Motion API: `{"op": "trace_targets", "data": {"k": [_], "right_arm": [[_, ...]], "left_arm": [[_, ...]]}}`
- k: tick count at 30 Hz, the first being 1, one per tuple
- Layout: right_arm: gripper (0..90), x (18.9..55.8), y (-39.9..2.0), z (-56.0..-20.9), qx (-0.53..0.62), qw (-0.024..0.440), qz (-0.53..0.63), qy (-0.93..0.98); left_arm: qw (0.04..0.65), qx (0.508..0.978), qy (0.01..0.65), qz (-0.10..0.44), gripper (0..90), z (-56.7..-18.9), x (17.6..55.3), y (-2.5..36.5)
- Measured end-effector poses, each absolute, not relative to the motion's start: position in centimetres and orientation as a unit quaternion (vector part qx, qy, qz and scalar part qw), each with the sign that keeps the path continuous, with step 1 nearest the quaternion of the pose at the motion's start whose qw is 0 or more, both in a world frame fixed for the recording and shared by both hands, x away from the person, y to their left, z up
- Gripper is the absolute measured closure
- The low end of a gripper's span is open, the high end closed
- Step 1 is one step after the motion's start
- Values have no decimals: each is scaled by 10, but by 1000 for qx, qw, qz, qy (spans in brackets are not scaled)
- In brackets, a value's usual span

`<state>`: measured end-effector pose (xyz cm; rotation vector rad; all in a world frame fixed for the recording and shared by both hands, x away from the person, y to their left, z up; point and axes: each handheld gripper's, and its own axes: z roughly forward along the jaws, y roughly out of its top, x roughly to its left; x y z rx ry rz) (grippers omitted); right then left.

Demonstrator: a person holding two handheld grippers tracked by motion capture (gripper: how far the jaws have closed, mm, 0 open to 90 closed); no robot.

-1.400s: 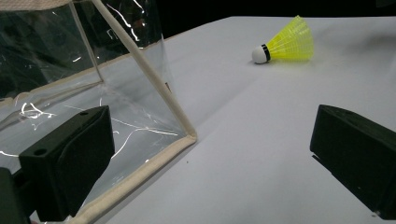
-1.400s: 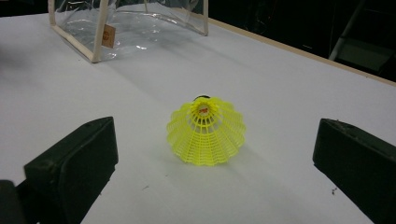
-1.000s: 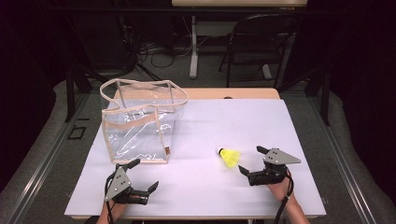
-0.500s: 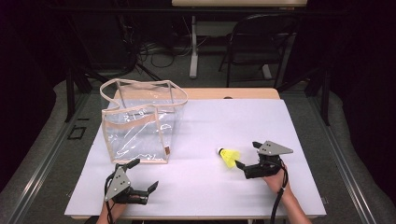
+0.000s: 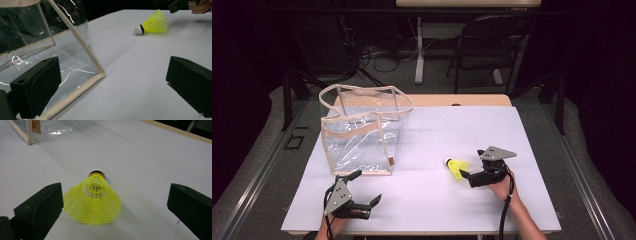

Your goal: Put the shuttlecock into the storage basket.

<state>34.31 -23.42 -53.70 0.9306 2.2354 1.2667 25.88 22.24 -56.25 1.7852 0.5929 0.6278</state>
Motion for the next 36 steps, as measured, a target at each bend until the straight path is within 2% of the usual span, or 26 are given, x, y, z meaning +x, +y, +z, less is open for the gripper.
{"op": "trace_targets", "data": {"k": [5,7,12,15,17,20,32,36], "right_arm": [[58,347,-232,-538,330,199,445,808],[114,347,-232,-539,328,196,442,812],[151,348,-233,-540,326,193,437,816],[226,348,-235,-541,323,190,434,819],[244,348,-235,-541,323,190,433,820],[338,348,-237,-542,320,185,428,825],[479,349,-236,-545,305,171,423,836],[493,349,-237,-545,305,170,421,837]], "left_arm": [[548,753,250,264,0,-563,259,222],[548,753,249,264,0,-562,259,223],[549,753,248,263,0,-563,259,222],[549,754,248,263,0,-563,259,222],[550,753,249,262,0,-563,259,222],[550,754,247,262,0,-563,259,221],[549,755,246,261,0,-562,258,221],[548,756,244,262,0,-562,258,221]]}}
